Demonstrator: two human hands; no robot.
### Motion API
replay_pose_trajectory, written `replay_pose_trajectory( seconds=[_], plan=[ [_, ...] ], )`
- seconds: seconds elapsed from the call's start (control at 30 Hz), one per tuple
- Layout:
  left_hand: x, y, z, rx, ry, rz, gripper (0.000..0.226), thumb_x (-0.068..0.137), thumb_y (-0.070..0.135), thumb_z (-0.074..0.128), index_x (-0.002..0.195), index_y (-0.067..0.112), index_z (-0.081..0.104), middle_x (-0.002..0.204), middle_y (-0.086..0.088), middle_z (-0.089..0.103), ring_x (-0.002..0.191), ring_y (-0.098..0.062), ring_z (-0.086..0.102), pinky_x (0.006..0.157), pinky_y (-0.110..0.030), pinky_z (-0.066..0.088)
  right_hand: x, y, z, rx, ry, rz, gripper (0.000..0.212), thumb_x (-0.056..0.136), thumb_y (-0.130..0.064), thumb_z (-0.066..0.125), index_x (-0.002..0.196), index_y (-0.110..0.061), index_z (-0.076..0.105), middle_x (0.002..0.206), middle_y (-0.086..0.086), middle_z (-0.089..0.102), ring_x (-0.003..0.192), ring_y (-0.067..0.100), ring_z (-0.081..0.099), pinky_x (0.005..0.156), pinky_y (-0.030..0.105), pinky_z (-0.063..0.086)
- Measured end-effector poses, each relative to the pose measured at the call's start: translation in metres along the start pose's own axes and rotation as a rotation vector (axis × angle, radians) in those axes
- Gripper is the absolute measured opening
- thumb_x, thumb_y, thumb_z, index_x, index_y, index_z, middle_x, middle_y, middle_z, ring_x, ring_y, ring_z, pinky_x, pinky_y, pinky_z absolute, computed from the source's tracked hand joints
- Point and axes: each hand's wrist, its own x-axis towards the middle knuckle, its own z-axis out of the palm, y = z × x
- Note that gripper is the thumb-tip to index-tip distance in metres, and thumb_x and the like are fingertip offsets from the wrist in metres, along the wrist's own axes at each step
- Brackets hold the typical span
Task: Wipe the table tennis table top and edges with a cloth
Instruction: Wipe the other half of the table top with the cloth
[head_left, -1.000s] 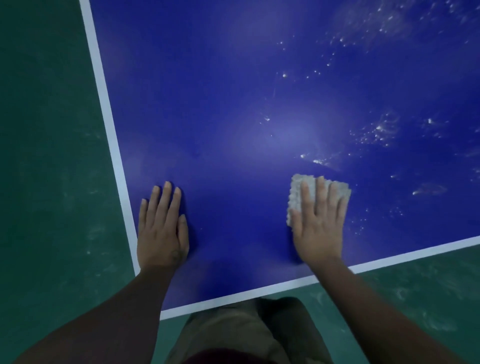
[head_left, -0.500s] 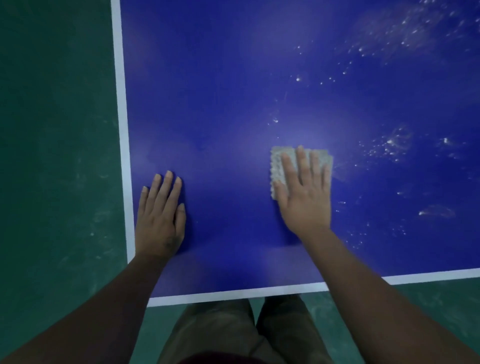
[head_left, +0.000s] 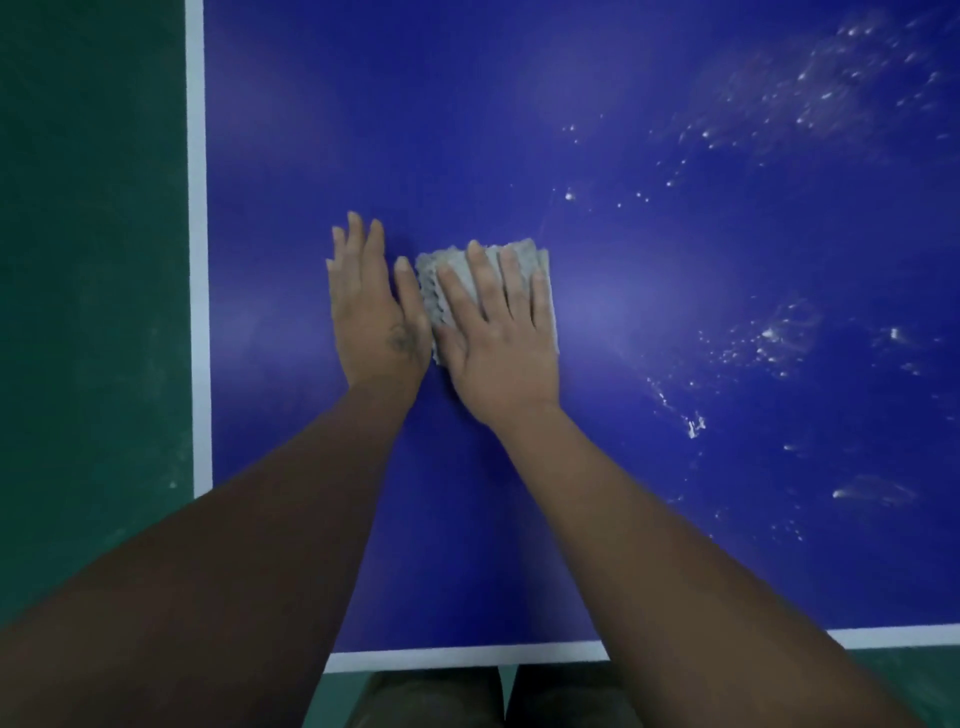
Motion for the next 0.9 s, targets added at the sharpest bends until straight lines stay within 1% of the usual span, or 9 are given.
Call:
replay_pose_trajectory(
  seconds=[0.07, 0.17, 0.27, 0.4, 0.5, 0.6, 0.73, 0.83, 0.9],
  plan=[
    [0.006, 0.004, 0.011, 0.124, -0.037, 0.071, 0.054, 0.114, 0.030, 0.038, 0.162, 0.004, 0.045, 0.174, -0.014, 0.035, 0.164, -0.031, 0.025, 0.135, -0.050, 0.018, 0.003, 0.029, -0.003, 0.001, 0.009, 0.036, 0.061, 0.111, -0.053, 0.029, 0.168, -0.030, 0.030, 0.178, 0.002, 0.017, 0.166, 0.029, 0.012, 0.132, 0.057, 0.011],
    [0.004, 0.001, 0.018, 0.333, -0.086, 0.172, 0.059, 0.114, 0.038, 0.034, 0.167, 0.012, 0.038, 0.177, -0.008, 0.030, 0.166, -0.030, 0.021, 0.135, -0.052, 0.015, -0.014, 0.087, -0.014, -0.040, 0.015, 0.191, 0.061, 0.112, -0.053, 0.028, 0.169, -0.030, 0.027, 0.179, 0.002, 0.014, 0.166, 0.031, 0.008, 0.132, 0.058, 0.007],
    [0.003, 0.002, 0.018, 0.371, -0.098, 0.159, 0.060, 0.114, 0.039, 0.032, 0.169, 0.015, 0.034, 0.179, -0.005, 0.025, 0.167, -0.028, 0.016, 0.135, -0.051, 0.012, -0.039, 0.131, -0.032, -0.094, -0.030, 0.278, 0.062, 0.114, -0.051, 0.023, 0.171, -0.026, 0.020, 0.180, 0.006, 0.010, 0.166, 0.035, 0.004, 0.132, 0.061, 0.004],
    [0.004, 0.001, 0.019, 0.370, -0.091, 0.166, 0.059, 0.114, 0.037, 0.036, 0.168, 0.014, 0.037, 0.178, -0.006, 0.027, 0.167, -0.029, 0.018, 0.135, -0.052, 0.013, -0.037, 0.115, -0.031, -0.121, -0.061, 0.216, 0.063, 0.114, -0.048, 0.028, 0.171, -0.022, 0.021, 0.179, 0.010, 0.009, 0.165, 0.038, 0.003, 0.130, 0.065, 0.007],
    [0.005, -0.002, 0.021, 0.343, -0.059, 0.180, 0.057, 0.113, 0.032, 0.040, 0.166, 0.011, 0.040, 0.176, -0.009, 0.031, 0.165, -0.032, 0.022, 0.134, -0.055, 0.016, 0.004, 0.064, -0.018, -0.045, -0.047, 0.072, 0.061, 0.113, -0.047, 0.033, 0.170, -0.025, 0.026, 0.179, 0.008, 0.011, 0.166, 0.035, 0.006, 0.130, 0.063, 0.010],
    [0.005, -0.002, 0.023, 0.330, -0.027, 0.186, 0.056, 0.112, 0.026, 0.042, 0.165, 0.009, 0.042, 0.175, -0.010, 0.033, 0.165, -0.033, 0.024, 0.134, -0.056, 0.017, 0.055, 0.031, -0.009, -0.023, 0.008, -0.002, 0.059, 0.114, -0.047, 0.029, 0.169, -0.026, 0.027, 0.178, 0.007, 0.016, 0.165, 0.032, 0.010, 0.131, 0.059, 0.011],
    [0.005, -0.001, 0.023, 0.326, -0.033, 0.177, 0.056, 0.111, 0.025, 0.042, 0.165, 0.011, 0.042, 0.176, -0.008, 0.033, 0.165, -0.031, 0.023, 0.134, -0.055, 0.017, 0.100, 0.057, -0.006, -0.014, 0.088, 0.067, 0.058, 0.113, -0.048, 0.030, 0.167, -0.028, 0.034, 0.177, 0.005, 0.023, 0.164, 0.031, 0.017, 0.132, 0.059, 0.007],
    [0.006, 0.000, 0.021, 0.333, -0.047, 0.161, 0.056, 0.111, 0.026, 0.041, 0.165, 0.011, 0.042, 0.176, -0.007, 0.032, 0.166, -0.030, 0.021, 0.134, -0.055, 0.016, 0.092, 0.109, -0.013, -0.044, 0.106, 0.204, 0.058, 0.112, -0.049, 0.031, 0.167, -0.029, 0.033, 0.177, 0.004, 0.022, 0.164, 0.032, 0.016, 0.133, 0.056, 0.003],
    [0.005, 0.000, 0.021, 0.337, -0.056, 0.157, 0.056, 0.111, 0.026, 0.041, 0.166, 0.011, 0.041, 0.176, -0.006, 0.031, 0.166, -0.029, 0.020, 0.134, -0.056, 0.017, 0.072, 0.139, -0.022, -0.061, 0.083, 0.304, 0.059, 0.113, -0.049, 0.028, 0.169, -0.028, 0.028, 0.179, 0.004, 0.016, 0.165, 0.032, 0.011, 0.133, 0.056, 0.003]
  ],
)
